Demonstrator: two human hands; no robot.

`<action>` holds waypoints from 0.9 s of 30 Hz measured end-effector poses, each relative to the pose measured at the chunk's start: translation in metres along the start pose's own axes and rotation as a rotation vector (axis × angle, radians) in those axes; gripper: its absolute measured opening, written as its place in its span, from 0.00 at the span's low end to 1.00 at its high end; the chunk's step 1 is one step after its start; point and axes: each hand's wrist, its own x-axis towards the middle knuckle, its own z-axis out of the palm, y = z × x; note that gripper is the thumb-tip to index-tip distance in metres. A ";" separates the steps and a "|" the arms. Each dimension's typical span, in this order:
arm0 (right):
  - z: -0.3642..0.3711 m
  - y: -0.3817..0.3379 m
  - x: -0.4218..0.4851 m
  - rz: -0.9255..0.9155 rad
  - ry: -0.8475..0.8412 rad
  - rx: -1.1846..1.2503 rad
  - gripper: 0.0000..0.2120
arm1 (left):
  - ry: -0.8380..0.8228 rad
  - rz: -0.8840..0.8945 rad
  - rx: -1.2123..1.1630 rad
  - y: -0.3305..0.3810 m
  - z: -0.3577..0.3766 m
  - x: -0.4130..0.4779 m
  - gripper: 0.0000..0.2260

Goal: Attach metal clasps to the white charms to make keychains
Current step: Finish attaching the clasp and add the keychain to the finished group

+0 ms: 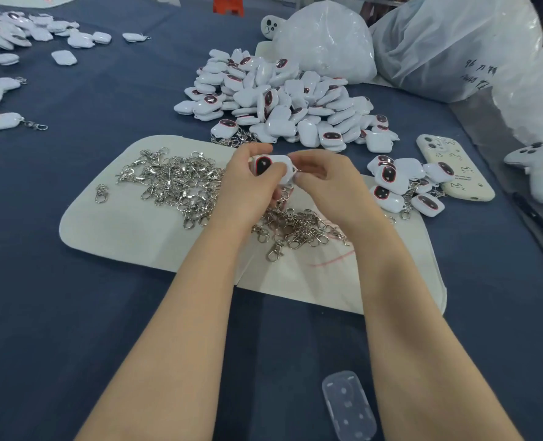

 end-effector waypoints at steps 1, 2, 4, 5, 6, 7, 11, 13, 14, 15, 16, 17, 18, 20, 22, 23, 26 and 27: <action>-0.001 -0.001 -0.001 0.032 -0.025 0.099 0.12 | 0.003 -0.008 -0.004 0.000 0.000 0.000 0.12; -0.002 -0.002 -0.002 0.058 -0.047 0.182 0.11 | 0.002 -0.012 -0.008 -0.001 0.000 0.000 0.13; -0.004 -0.001 -0.004 0.086 -0.067 0.229 0.06 | -0.024 -0.019 0.012 -0.001 0.003 -0.001 0.10; -0.004 0.000 -0.005 0.094 -0.065 0.200 0.05 | -0.043 -0.028 0.005 -0.001 0.005 -0.001 0.08; -0.004 0.002 -0.005 0.100 -0.053 0.174 0.06 | -0.058 -0.049 -0.031 0.000 0.007 -0.002 0.07; -0.003 0.003 -0.005 0.102 -0.027 0.173 0.06 | -0.064 -0.081 -0.090 0.002 0.010 -0.003 0.08; -0.005 0.006 0.004 0.171 0.377 0.273 0.10 | 0.064 -0.139 -0.167 0.004 0.008 -0.002 0.11; -0.014 0.010 0.006 0.227 0.661 0.336 0.11 | 0.165 -0.141 -0.189 0.003 0.002 0.000 0.10; -0.019 0.012 0.004 0.235 0.755 0.348 0.12 | 0.200 -0.138 -0.204 0.002 0.000 0.001 0.09; -0.023 0.014 0.002 0.235 0.814 0.358 0.14 | 0.224 -0.136 -0.218 0.001 -0.002 0.001 0.07; -0.026 0.016 0.001 0.236 0.842 0.360 0.16 | 0.239 -0.134 -0.233 0.001 -0.002 0.000 0.06; -0.027 0.018 0.001 0.238 0.850 0.326 0.19 | 0.247 -0.133 -0.246 0.002 -0.001 -0.001 0.05; -0.026 0.018 0.001 0.239 0.855 0.238 0.21 | 0.254 -0.131 -0.257 0.003 -0.001 -0.001 0.04; -0.019 0.014 0.001 0.209 0.857 0.038 0.24 | 0.269 -0.129 -0.281 0.004 0.000 -0.002 0.04; -0.006 0.006 -0.002 0.103 0.833 -0.030 0.22 | 0.290 -0.136 -0.329 0.006 -0.002 -0.003 0.03; 0.001 0.002 -0.002 0.029 0.791 -0.049 0.20 | 0.305 -0.143 -0.364 0.006 -0.003 -0.002 0.03; 0.020 -0.004 0.007 -0.054 0.522 -0.142 0.14 | 0.348 -0.165 -0.458 0.007 -0.004 0.000 0.03; 0.024 -0.004 0.015 -0.023 0.415 -0.196 0.15 | 0.358 -0.179 -0.481 0.007 -0.003 0.001 0.03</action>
